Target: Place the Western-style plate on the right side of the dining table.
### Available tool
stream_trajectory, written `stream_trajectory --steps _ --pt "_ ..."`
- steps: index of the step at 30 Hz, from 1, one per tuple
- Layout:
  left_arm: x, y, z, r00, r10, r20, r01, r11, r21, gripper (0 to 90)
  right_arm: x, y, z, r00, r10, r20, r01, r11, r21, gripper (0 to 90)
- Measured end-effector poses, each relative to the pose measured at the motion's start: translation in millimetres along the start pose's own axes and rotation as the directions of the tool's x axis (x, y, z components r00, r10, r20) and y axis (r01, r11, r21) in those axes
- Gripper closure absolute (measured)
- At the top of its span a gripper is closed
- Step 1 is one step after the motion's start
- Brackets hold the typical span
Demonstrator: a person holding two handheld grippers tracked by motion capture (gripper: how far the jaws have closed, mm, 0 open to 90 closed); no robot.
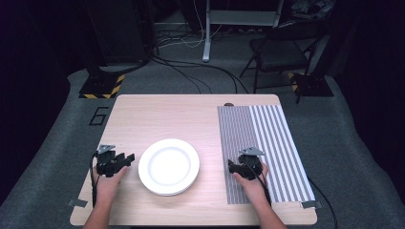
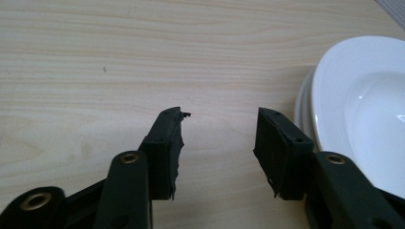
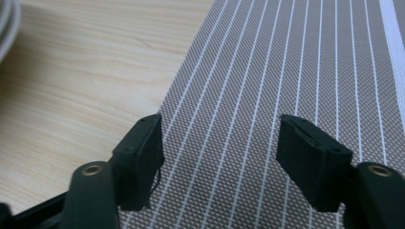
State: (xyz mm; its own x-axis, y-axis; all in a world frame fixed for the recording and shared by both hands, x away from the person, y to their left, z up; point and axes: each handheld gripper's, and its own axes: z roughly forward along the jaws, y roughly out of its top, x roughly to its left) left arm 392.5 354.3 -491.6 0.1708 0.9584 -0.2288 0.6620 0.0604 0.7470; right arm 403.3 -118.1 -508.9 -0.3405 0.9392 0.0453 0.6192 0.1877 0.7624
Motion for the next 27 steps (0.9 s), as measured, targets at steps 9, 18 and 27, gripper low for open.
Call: stream_trajectory --steps 9,18,27 --pt "-6.8 2.5 -18.4 0.9973 -0.006 0.073 0.008 0.9996 -0.026 65.2 21.5 14.7 -5.8 0.9970 -0.028 -0.073 0.027 1.000 -0.005 42.6" --pt "-14.0 0.2 -26.6 0.9946 0.009 0.103 -0.007 0.9999 -0.014 70.0 39.1 30.6 0.7 0.9905 -0.029 -0.135 0.030 1.000 0.007 47.2" --pt "-16.6 -1.5 -30.9 0.9883 -0.029 0.150 0.029 0.9996 -0.001 72.9 50.4 33.1 6.2 0.9793 0.005 -0.202 -0.008 1.000 -0.016 46.8"
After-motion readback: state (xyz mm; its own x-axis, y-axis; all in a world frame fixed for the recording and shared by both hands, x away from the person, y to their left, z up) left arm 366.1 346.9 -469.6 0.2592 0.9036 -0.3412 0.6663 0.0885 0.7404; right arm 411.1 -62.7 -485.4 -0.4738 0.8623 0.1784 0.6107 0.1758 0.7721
